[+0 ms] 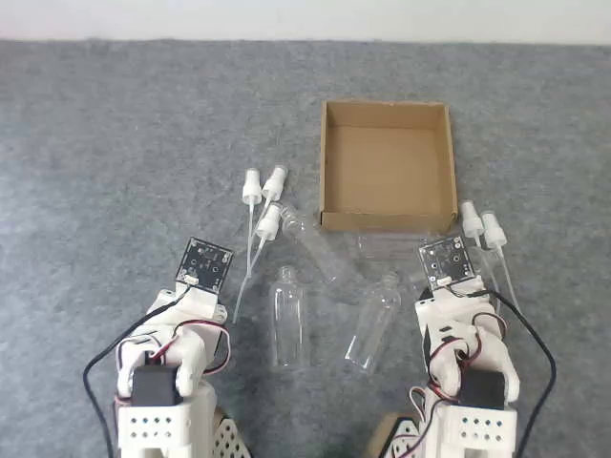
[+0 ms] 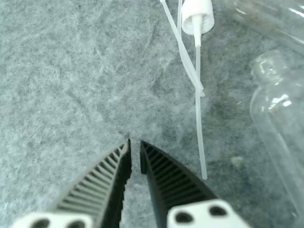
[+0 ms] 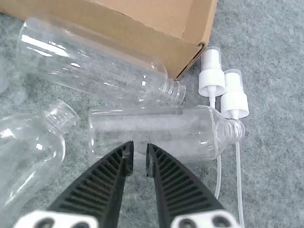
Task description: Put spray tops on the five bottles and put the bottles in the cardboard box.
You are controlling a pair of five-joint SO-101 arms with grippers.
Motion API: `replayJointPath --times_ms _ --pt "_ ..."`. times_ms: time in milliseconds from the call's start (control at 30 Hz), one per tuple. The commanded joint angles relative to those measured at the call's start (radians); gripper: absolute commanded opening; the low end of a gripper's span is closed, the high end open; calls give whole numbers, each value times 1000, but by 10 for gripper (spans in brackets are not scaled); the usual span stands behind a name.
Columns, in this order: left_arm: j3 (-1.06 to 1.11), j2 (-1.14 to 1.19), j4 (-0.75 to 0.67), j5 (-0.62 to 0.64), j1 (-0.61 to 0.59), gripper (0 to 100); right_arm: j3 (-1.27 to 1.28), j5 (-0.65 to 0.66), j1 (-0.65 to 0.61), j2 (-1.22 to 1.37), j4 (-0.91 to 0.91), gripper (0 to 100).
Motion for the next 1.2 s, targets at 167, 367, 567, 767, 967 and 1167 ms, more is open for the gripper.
replayJointPath --times_ms 167,367,567,767,967,1167 --pt "-10 -20 3 -5 0 27 25 6 7 7 5 9" --pt "-10 -20 3 -2 6 27 25 6 5 7 5 10" --pt "-10 -20 3 -2 3 27 25 9 5 -2 2 13" --pt "-10 -20 3 -2 6 27 18 11 12 -4 -10 13" --pt "-10 -20 3 -2 2 27 -147 -63 59 8 -24 14" --pt "-10 -20 3 -5 0 27 -362 -181 62 12 45 45"
